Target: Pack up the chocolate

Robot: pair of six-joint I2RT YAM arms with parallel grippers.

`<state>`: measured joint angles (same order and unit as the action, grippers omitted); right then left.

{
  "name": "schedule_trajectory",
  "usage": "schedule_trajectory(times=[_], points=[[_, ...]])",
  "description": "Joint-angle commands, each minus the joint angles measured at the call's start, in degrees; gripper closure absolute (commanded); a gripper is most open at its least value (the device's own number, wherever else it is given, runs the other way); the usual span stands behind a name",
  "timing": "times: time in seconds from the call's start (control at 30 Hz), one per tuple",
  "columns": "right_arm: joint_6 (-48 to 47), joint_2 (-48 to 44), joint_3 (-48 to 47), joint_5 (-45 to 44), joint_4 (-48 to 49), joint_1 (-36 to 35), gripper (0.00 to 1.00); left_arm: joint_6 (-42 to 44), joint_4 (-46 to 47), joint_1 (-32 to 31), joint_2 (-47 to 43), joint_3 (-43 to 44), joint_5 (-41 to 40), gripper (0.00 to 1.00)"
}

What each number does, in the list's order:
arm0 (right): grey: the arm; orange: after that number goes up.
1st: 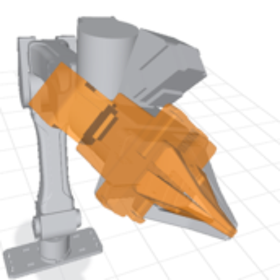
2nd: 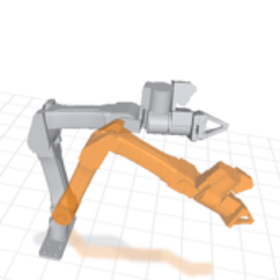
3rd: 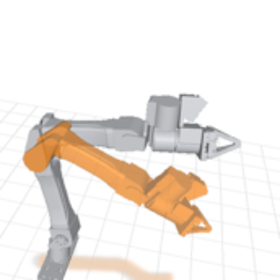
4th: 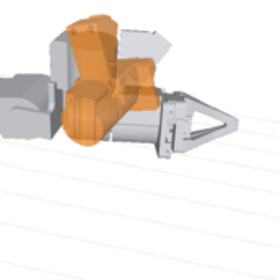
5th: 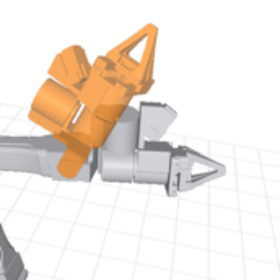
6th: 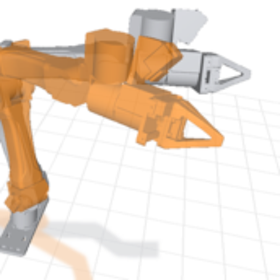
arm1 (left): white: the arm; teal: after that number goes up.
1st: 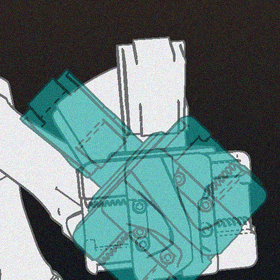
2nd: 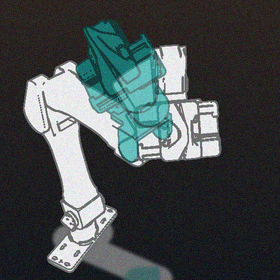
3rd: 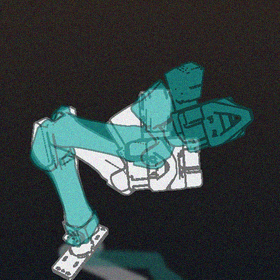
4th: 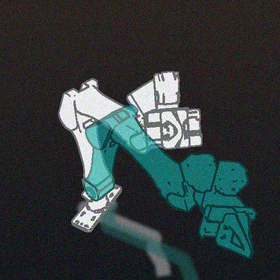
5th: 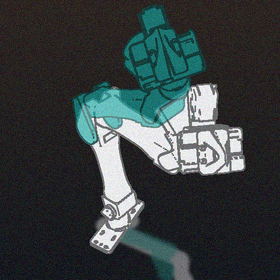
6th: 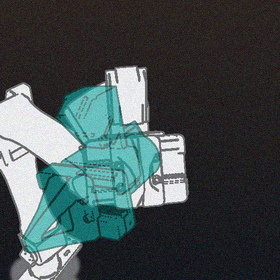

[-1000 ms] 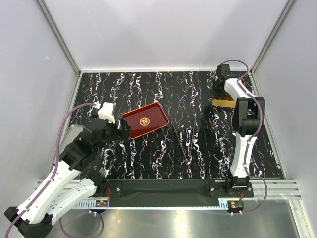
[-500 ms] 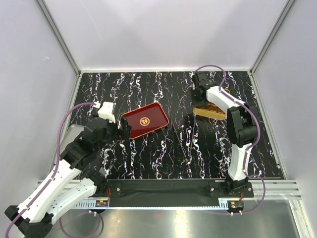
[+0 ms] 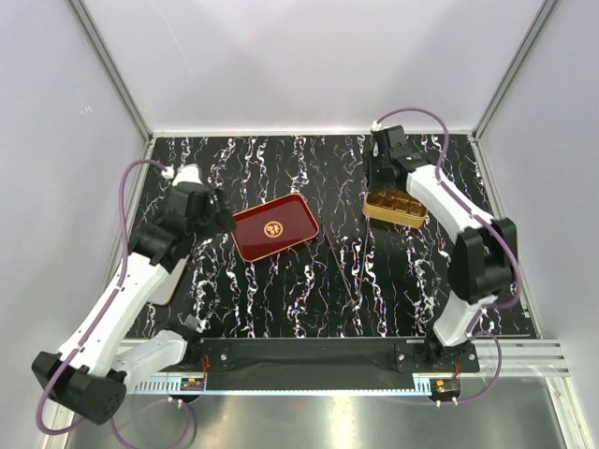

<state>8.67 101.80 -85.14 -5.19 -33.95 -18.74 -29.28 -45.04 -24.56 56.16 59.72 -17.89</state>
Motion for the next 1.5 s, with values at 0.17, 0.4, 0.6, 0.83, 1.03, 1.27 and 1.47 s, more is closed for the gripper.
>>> schedule_trajectory(times=[0.17, 0.4, 0.6, 0.83, 1.03, 1.27, 1.47], points=[[5.92, -22.58, 8.65, 8.69, 4.06, 0.02, 0.31, 1.49, -2.43, 16.28, 10.35, -1.36, -5.77, 0.12], [10.05, -27.88, 11.58, 10.99, 2.23, 0.02, 0.0, 6.77, 2.94, 21.65, 23.43, -1.19, 1.01, 0.16], [11.64, -32.27, 14.3, 11.34, 2.05, -0.07, 0.0, 10.99, 4.43, 22.18, 31.81, -1.19, 1.01, 0.2], [10.93, -35.26, 16.06, 12.48, 2.75, 0.02, 0.0, 12.93, 9.09, 23.59, 35.5, -4.7, 4.35, 0.24], [11.2, -36.23, 18.25, 16.53, 3.81, 0.02, 0.0, 15.21, 11.19, 24.56, 40.42, -4.27, 10.59, 0.34], [10.23, -37.37, 18.43, 15.65, 3.37, 0.02, 0.0, 16.09, 9.35, 24.47, 44.82, -2.95, 8.75, 0.49], [10.41, -38.25, 19.4, 16.79, 3.9, 0.02, 0.0, 15.48, 8.04, 24.56, 44.74, -2.95, 5.69, 0.72]])
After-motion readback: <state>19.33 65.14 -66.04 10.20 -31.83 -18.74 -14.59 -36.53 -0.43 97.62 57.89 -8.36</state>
